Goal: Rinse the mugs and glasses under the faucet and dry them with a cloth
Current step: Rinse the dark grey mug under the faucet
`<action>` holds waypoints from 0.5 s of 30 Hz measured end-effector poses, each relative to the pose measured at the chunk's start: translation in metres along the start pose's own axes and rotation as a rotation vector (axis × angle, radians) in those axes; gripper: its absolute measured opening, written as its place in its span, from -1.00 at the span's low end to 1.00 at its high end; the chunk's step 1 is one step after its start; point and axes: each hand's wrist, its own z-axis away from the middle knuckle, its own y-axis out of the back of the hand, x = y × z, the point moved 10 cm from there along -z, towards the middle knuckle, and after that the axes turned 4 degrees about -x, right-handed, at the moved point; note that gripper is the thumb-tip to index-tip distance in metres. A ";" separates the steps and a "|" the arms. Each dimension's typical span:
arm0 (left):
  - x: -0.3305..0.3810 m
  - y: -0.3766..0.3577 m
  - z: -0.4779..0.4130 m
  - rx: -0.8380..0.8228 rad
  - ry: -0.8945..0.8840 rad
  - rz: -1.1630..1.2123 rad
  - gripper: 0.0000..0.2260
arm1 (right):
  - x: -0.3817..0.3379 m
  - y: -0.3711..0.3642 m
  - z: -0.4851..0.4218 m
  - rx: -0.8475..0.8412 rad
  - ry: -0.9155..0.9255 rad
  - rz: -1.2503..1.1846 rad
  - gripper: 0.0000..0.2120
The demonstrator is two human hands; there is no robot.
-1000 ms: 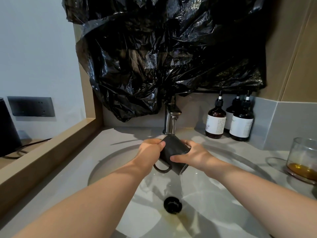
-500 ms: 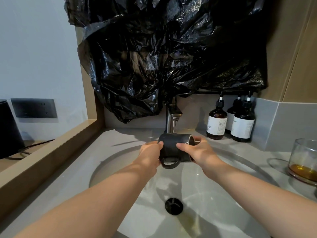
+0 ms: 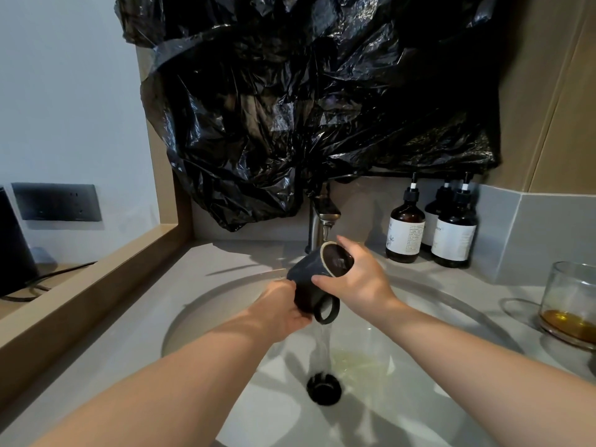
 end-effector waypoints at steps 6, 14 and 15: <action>-0.005 -0.001 0.000 -0.003 0.079 -0.044 -0.73 | 0.001 -0.001 -0.008 0.034 -0.069 0.120 -0.13; 0.004 -0.006 0.002 -0.068 0.044 -0.147 -0.76 | 0.040 0.010 -0.005 0.151 -0.307 -0.122 -0.16; 0.006 -0.005 0.001 -0.069 0.020 -0.202 -0.76 | 0.048 0.012 -0.002 0.161 -0.356 -0.185 -0.22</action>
